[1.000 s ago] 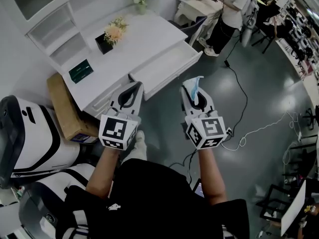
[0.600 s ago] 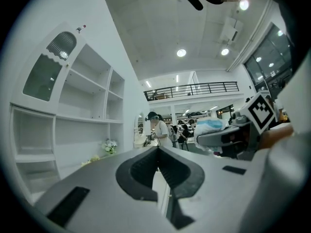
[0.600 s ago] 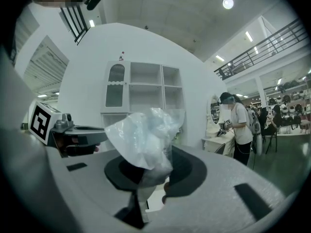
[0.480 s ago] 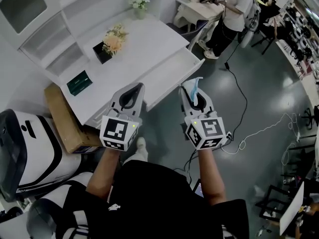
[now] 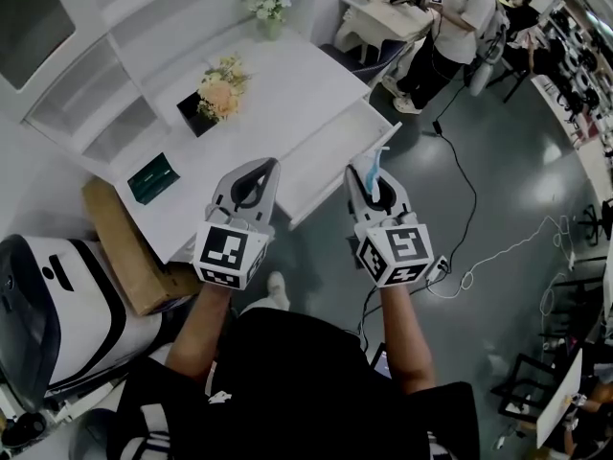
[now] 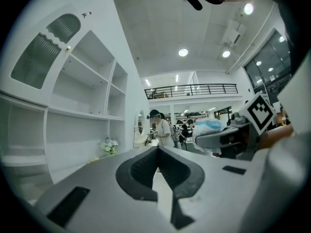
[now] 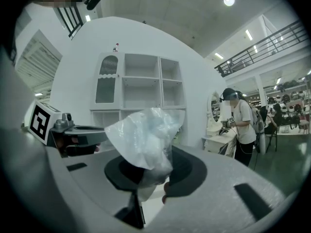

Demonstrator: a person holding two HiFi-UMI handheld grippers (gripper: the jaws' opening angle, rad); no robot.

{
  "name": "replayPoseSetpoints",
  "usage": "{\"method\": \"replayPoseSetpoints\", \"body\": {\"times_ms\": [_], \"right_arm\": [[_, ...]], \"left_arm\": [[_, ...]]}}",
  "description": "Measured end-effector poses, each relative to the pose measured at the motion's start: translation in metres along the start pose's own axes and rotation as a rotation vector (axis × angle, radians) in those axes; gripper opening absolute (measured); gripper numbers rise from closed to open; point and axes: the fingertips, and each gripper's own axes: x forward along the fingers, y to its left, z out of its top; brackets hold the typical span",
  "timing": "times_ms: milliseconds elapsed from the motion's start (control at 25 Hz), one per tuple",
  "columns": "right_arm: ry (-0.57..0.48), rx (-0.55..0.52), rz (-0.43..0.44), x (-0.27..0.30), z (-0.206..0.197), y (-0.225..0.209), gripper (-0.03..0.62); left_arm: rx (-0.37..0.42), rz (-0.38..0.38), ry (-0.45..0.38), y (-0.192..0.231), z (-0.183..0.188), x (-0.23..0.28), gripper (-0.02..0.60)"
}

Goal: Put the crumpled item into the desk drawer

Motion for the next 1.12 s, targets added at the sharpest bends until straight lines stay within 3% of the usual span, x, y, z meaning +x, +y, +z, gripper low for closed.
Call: {"method": "replayPoseSetpoints", "body": {"times_ms": [520,1120], "right_arm": [[0.031,0.004,-0.036,0.048,-0.013,-0.002,0.087],[0.065,0.026,-0.067,0.066,-0.032,-0.029,0.087]], "left_arm": [[0.004,-0.028,0.017,0.043,-0.023,0.026,0.006],[-0.012,-0.064,0.053,0.043,-0.046,0.058,0.006]]}}
